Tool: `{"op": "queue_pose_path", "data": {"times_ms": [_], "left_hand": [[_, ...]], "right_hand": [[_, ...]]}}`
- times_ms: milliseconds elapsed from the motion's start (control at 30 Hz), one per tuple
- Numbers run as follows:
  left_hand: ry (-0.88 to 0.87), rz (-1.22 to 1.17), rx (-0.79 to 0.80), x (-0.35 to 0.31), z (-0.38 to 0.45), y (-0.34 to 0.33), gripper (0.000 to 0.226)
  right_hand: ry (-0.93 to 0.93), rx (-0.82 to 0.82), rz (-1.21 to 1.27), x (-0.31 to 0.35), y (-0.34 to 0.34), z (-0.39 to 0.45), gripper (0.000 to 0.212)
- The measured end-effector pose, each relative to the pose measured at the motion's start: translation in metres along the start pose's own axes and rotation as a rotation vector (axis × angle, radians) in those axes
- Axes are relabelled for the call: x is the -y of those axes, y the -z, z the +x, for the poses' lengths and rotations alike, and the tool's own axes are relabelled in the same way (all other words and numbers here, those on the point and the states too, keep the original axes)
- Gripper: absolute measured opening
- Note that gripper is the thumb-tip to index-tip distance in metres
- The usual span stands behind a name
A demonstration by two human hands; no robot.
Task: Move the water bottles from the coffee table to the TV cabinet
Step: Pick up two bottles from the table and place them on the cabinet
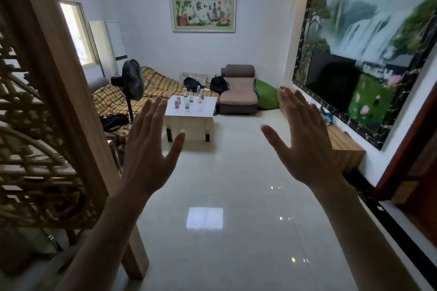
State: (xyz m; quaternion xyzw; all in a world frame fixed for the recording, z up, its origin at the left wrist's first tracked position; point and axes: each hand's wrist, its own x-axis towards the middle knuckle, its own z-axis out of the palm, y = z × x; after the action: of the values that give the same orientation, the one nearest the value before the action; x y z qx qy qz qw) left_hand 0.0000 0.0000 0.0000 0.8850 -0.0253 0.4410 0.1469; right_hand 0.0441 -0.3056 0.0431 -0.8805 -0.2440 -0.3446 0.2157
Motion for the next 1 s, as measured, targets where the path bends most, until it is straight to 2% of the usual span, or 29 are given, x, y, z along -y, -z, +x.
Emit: {"op": "queue_pose_path", "data": {"times_ms": [400, 700, 1000], "left_hand": [[-0.013, 0.05, -0.008, 0.039, 0.132, -0.168, 0.079], [0.006, 0.084, -0.014, 0.071, 0.22, -0.278, 0.079], [0.008, 0.053, 0.002, 0.129, 0.305, -0.405, 0.076]], "right_hand": [[0.014, -0.074, 0.01, -0.123, -0.097, 0.134, 0.083], [0.022, -0.039, 0.023, -0.211, -0.179, 0.232, 0.08], [0.019, -0.025, 0.027, -0.276, -0.292, 0.33, 0.082]]}}
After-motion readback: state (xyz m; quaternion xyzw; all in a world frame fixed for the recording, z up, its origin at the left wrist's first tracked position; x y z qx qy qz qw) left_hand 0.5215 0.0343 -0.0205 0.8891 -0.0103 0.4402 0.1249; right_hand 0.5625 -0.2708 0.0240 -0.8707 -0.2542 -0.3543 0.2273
